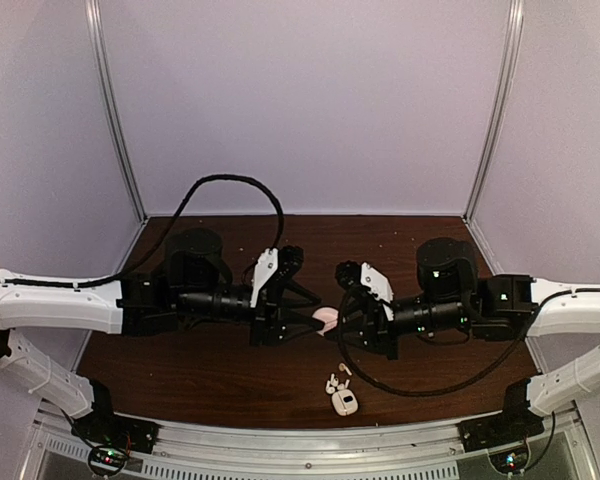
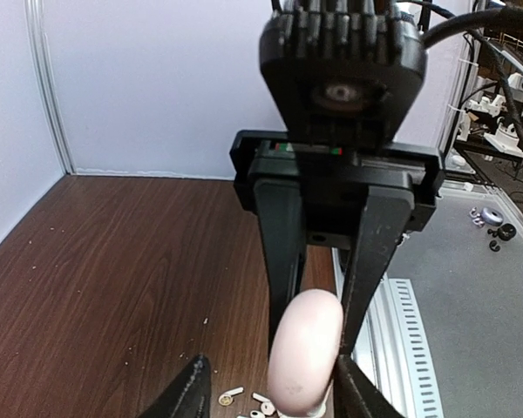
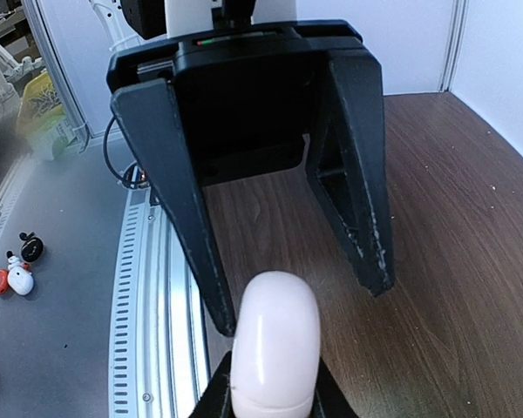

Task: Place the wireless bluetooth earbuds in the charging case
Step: Open the charging case, then move the right earbud to the center of the board.

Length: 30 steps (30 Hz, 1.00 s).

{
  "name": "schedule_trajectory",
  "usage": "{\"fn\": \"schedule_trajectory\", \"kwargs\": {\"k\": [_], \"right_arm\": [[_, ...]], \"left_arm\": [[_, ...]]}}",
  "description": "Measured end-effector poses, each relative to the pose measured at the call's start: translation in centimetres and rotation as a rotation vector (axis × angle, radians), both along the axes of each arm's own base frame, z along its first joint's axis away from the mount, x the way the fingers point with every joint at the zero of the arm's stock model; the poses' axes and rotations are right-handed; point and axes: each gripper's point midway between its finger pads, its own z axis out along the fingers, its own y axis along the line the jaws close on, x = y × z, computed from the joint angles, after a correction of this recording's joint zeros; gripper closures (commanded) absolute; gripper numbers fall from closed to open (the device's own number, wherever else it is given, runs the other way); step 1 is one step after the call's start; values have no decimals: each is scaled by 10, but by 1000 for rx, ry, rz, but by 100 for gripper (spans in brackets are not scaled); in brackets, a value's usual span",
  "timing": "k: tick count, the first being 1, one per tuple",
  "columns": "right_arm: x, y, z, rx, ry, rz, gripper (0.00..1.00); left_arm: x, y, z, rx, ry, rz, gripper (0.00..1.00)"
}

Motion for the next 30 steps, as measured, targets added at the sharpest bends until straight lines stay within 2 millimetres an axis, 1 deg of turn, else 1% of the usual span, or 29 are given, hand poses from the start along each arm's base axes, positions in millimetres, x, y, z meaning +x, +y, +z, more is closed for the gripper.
{"fn": "schedule_trajectory", "kwargs": {"k": [5, 8, 12, 17, 20, 23, 26, 28, 30], "right_arm": [[2, 0, -2, -5, -3, -6, 96], [0, 0, -2, -5, -4, 7, 97], [-1, 0, -2, -6, -2, 12, 97], [-1, 1, -2, -4, -2, 11, 97], [3, -1, -1, 12, 0, -1, 97], [13, -12, -5, 34, 17, -41, 97], [29, -32, -15, 54, 35, -112, 97], [38, -44, -20, 66, 49, -157, 97], [44, -56, -25, 86, 64, -199, 97]], "left_arm": [[7, 4, 8, -15, -12, 50, 54], [15, 7, 13, -25, -16, 88, 55], [22, 9, 14, -28, -21, 118, 55], [23, 9, 14, -28, -22, 122, 51], [25, 13, 15, -37, -16, 130, 50], [34, 27, 21, -67, -8, 164, 48], [46, 42, 29, -100, -4, 207, 48], [52, 47, 32, -113, -2, 226, 48], [55, 48, 29, -113, 3, 235, 49]]}}
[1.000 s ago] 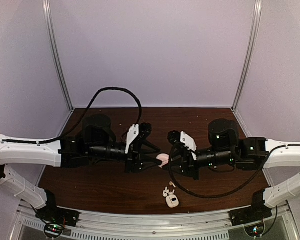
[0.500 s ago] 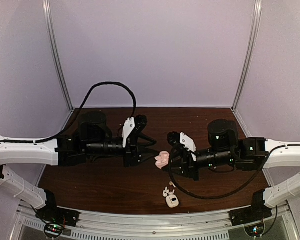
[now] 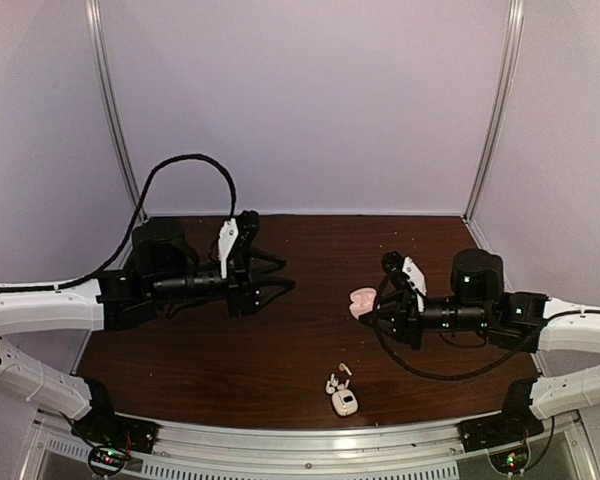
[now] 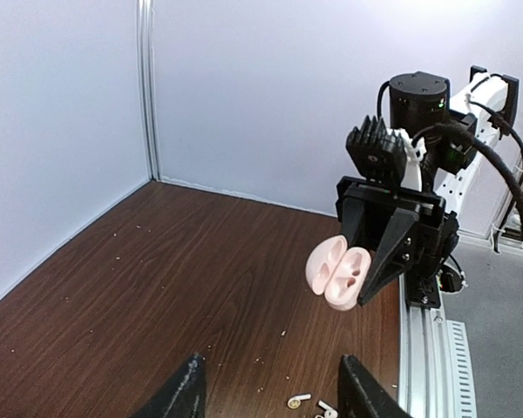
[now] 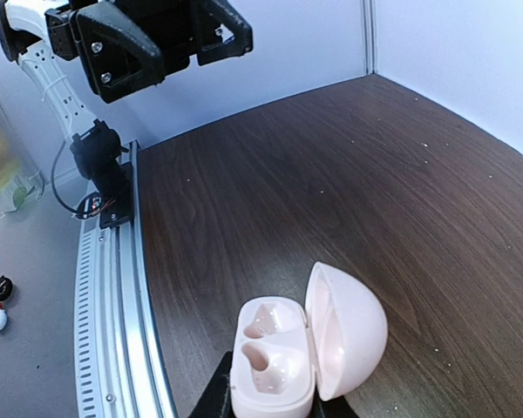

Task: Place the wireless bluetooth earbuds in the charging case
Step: Move the right earbud to the center of the board.

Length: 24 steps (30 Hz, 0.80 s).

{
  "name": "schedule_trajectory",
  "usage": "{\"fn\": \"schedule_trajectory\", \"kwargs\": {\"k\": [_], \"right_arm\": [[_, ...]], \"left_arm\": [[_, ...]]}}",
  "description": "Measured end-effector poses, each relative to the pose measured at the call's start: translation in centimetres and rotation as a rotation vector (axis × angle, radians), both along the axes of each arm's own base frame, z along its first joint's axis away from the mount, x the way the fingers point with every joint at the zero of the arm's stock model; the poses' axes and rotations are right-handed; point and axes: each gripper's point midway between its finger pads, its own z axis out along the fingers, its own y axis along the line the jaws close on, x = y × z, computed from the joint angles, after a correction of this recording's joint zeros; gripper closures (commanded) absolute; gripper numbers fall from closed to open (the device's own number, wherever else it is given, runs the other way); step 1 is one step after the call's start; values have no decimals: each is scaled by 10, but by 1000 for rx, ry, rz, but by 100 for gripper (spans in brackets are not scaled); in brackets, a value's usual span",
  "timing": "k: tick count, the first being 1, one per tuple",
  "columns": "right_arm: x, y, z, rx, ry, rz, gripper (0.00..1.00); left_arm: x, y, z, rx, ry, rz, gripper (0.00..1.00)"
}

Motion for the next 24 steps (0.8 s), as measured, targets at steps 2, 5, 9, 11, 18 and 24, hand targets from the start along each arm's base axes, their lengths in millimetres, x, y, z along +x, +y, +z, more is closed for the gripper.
{"fn": "schedule_trajectory", "kwargs": {"k": [2, 5, 9, 11, 18, 24], "right_arm": [[6, -8, -3, 8, 7, -33, 97], [12, -22, -10, 30, 29, -85, 96], [19, -38, -15, 63, 56, -155, 96], [23, -46, -16, 80, 70, -190, 96], [36, -65, -15, 125, 98, -283, 96], [42, -73, -18, 132, 106, -315, 95]], "left_arm": [[1, -3, -9, 17, 13, -6, 50], [4, -11, -36, 73, 46, -21, 51], [7, -25, -85, 183, 85, -48, 52], [3, -32, -107, 231, 95, -69, 52], [-10, -58, -184, 365, 159, -154, 53], [-9, -77, -214, 392, 169, -193, 56]]}}
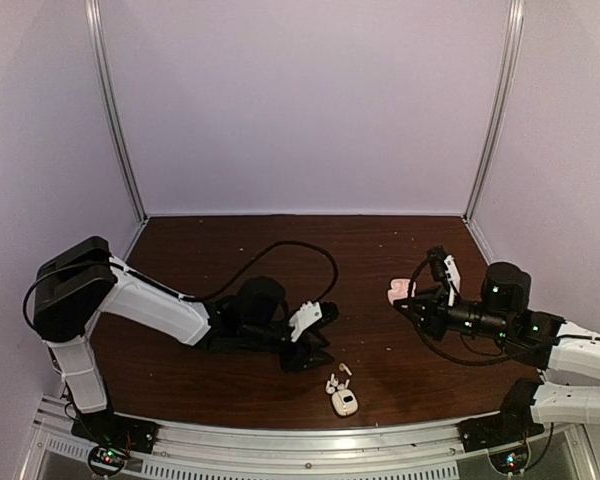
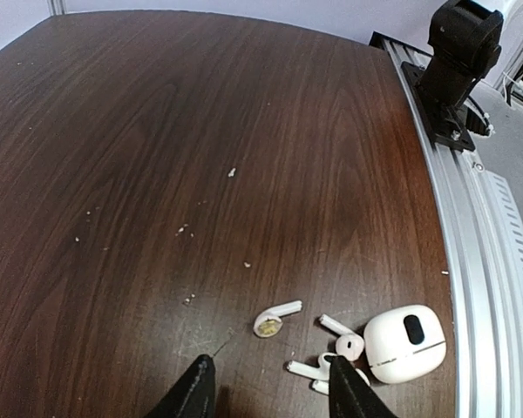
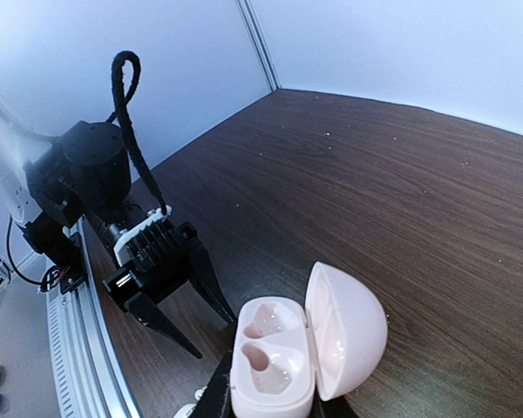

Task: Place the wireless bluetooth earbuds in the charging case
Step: Move the right earbud to the center of the board.

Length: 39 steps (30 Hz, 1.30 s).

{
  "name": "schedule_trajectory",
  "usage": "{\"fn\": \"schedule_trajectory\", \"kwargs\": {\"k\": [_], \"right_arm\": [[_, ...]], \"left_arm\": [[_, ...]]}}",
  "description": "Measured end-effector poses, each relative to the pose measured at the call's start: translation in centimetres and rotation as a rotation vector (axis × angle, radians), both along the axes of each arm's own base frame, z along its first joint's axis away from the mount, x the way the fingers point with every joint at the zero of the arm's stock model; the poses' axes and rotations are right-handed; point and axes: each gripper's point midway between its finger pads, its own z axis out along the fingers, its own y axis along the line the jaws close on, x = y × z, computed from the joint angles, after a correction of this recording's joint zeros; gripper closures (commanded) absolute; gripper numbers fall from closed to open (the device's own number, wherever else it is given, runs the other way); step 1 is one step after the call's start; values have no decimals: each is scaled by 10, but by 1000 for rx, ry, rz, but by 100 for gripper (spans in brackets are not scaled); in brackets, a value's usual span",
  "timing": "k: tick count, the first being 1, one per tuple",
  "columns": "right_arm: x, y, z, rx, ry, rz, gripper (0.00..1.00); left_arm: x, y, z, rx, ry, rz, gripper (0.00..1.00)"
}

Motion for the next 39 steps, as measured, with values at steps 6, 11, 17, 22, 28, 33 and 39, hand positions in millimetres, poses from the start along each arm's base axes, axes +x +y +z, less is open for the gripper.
{"fn": "schedule_trajectory", "kwargs": {"k": [6, 11, 17, 22, 28, 33, 39], "right_arm": [[2, -4, -3, -1, 6, -8, 95], [4, -6, -4, 2, 8, -11, 96], [4, -7, -4, 3, 10, -7, 95], [4, -7, -4, 3, 9, -2, 96], [4, -7, -4, -1, 9, -3, 96], [5, -8, -5, -1, 8, -3, 96], [6, -9, -5, -2, 7, -7, 96]], "left_arm": [[-1, -18, -12, -6, -6, -31, 56], [-1, -27, -19, -3, -15, -46, 58], [-1, -28, -33, 22, -23, -59, 58], [-1, -29, -43, 39, -27, -69, 59], [0, -35, -41, 33, -45, -77, 61], [1, -38, -43, 42, -53, -79, 62], [1, -37, -54, 80, -60, -80, 62]]}}
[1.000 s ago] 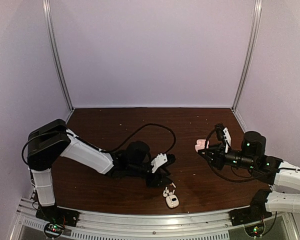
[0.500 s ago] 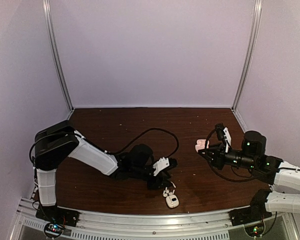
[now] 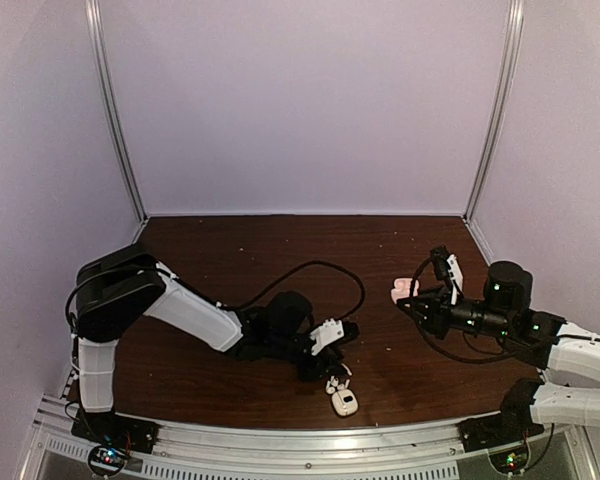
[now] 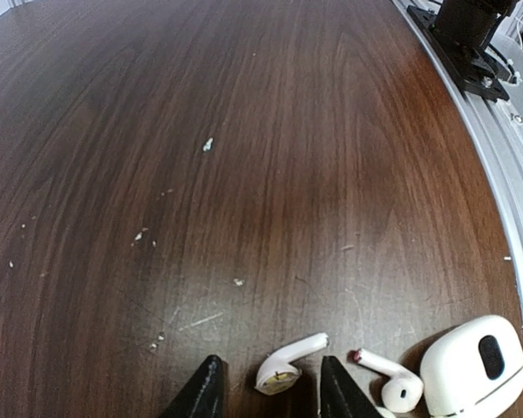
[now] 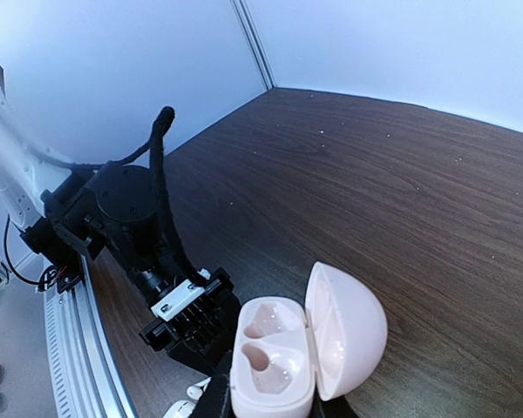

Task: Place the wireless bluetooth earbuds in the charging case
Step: Move the right earbud to the center of the board.

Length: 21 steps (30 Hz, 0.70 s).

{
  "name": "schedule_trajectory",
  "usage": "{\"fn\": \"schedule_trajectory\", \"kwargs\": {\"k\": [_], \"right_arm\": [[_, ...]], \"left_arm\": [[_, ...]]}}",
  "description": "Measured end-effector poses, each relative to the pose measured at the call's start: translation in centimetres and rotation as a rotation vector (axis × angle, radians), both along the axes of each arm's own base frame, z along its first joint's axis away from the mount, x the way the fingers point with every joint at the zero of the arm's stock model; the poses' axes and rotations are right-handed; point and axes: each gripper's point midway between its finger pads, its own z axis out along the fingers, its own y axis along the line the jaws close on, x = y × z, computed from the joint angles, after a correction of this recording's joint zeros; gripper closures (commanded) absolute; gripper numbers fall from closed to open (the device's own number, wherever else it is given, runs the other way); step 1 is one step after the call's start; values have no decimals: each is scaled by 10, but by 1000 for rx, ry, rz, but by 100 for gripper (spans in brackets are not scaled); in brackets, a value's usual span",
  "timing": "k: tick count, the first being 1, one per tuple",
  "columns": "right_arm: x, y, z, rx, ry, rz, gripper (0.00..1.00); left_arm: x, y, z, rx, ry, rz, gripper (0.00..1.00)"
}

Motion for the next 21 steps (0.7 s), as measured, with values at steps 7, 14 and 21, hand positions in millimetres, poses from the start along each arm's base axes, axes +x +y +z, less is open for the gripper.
{"fn": "schedule_trajectory", "kwargs": {"k": [7, 14, 21], "right_arm": [[0, 0, 0, -1, 0, -2, 96], [1, -1, -1, -2, 2, -5, 96], [0, -2, -4, -5, 7, -4, 96]], "left_arm": [[0, 2, -5, 28, -17, 6, 66], [2, 1, -5, 38, -45, 11, 73], [5, 1, -6, 46, -63, 15, 81]]}}
